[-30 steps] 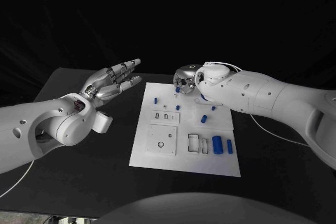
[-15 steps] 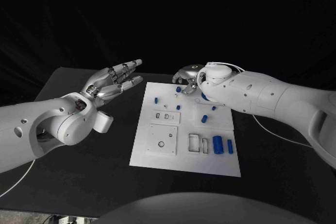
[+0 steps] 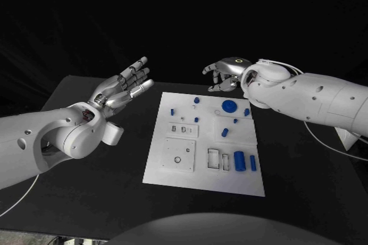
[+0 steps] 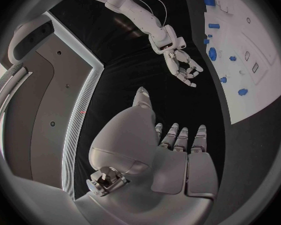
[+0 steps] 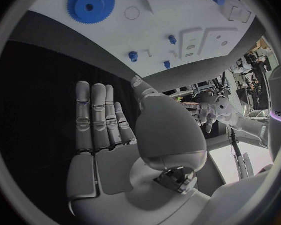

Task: Assemble the parts on the task board

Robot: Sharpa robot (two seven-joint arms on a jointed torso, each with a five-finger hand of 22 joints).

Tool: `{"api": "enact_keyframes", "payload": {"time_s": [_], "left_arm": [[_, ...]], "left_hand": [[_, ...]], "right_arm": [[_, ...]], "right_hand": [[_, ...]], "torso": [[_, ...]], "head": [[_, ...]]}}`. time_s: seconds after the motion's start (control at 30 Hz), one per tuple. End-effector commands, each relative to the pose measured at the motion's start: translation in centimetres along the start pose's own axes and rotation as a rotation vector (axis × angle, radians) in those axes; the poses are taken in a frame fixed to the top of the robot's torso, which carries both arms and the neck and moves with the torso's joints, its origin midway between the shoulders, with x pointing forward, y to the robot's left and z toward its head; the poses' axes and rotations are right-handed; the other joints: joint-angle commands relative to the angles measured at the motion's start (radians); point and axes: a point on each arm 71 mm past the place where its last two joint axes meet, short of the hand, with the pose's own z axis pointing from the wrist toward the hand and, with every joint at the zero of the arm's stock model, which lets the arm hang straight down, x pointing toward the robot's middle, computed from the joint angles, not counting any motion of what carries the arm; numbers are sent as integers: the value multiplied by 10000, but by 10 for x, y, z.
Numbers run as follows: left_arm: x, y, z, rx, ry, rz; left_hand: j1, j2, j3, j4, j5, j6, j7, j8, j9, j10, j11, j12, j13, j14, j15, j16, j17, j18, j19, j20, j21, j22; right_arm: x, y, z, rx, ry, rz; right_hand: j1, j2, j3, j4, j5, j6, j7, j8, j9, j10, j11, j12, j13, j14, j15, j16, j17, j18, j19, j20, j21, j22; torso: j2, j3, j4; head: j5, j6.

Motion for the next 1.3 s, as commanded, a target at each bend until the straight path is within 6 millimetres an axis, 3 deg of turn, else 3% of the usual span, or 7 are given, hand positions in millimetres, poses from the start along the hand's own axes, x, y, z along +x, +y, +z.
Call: {"api": "enact_keyframes", "payload": {"time_s": [0.03,0.2,0.4,0.47,0.73,1.03,1.3], "left_arm": [[-2,-1,2,237,-246,-271],[-5,0,3,160,-358,-495],[-4,3,3,21,-277,-673],[-4,3,3,-12,-232,-713],[-1,6,5,-89,-102,-797],[-1,6,5,-112,-30,-839],[-1,7,4,-146,7,-869]], "left_hand": [[-492,-87,-116,-15,-669,-345,-82,-84,-167,-31,-88,-120,-17,8,70,-36,-14,79,-75,26,-36,-163],[-779,-182,4,-3,-866,-678,33,-140,-225,-154,-179,-335,-49,8,78,-36,-14,76,-125,-40,-78,-183],[-427,-89,235,-22,-176,-560,189,-112,-197,-183,-81,-277,-38,8,8,-36,-14,76,-146,-50,-96,-190],[-257,-57,293,-26,95,-467,356,-90,-177,-176,17,-221,-31,8,-28,-36,-14,77,-147,-48,-97,-190],[280,4,399,-21,813,-164,717,-23,-122,-173,178,-83,-18,8,-65,-36,-14,80,-140,-35,-90,-185],[379,31,406,-10,923,-15,828,15,-95,-170,226,-32,-12,8,-64,-36,-14,82,-131,-23,-81,-180],[496,42,409,-15,1090,166,926,65,-66,-160,279,28,-6,8,-45,-36,-14,84,-120,-4,-71,-175]], "right_arm": [[-4,-5,-10,-16,-367,397],[-1,-19,-24,360,143,349],[5,-32,-36,870,657,301],[9,-36,-39,1039,774,241],[23,-45,-48,1443,1303,210],[42,-46,-51,1585,1680,265],[55,-44,-50,1651,1984,181]], "right_hand": [[123,124,-75,106,161,543,258,94,-150,323,-118,976,639,-295,-47,-432,-193,83,-193,122,-655,-274],[350,109,-93,87,639,1274,503,298,-89,500,-324,2440,1726,188,-207,-34,379,112,154,119,-871,-273],[263,50,-210,187,988,1623,565,234,-13,5653,-527,9660,8187,5637,-359,4247,8826,-585,3273,-503,2966,2550],[133,14,-331,254,936,1711,566,240,65,6831,-533,10545,9092,6461,-402,4606,9891,-763,4027,-611,3967,3255],[-149,-3,-554,453,1306,1958,641,334,445,6831,-548,10545,9092,6461,-503,4606,9891,-1298,6146,-741,6383,4711],[64,-167,-231,231,3794,1980,696,547,1164,6831,-500,10545,9092,6461,-481,4606,9891,-1423,6576,-728,6868,5006],[-8,-253,-144,175,3622,1509,768,507,1597,6831,-445,10545,9092,6461,-437,4606,9891,-1422,6573,-689,6857,5023]], "torso": [[-34,1,-23],[-37,26,-48],[-57,53,-92],[-61,57,-102],[-50,47,-83],[-47,49,-75],[-36,44,-74]], "head": [[21,23],[13,58],[-48,52],[-56,45],[-176,71],[-186,74],[-191,57]]}}
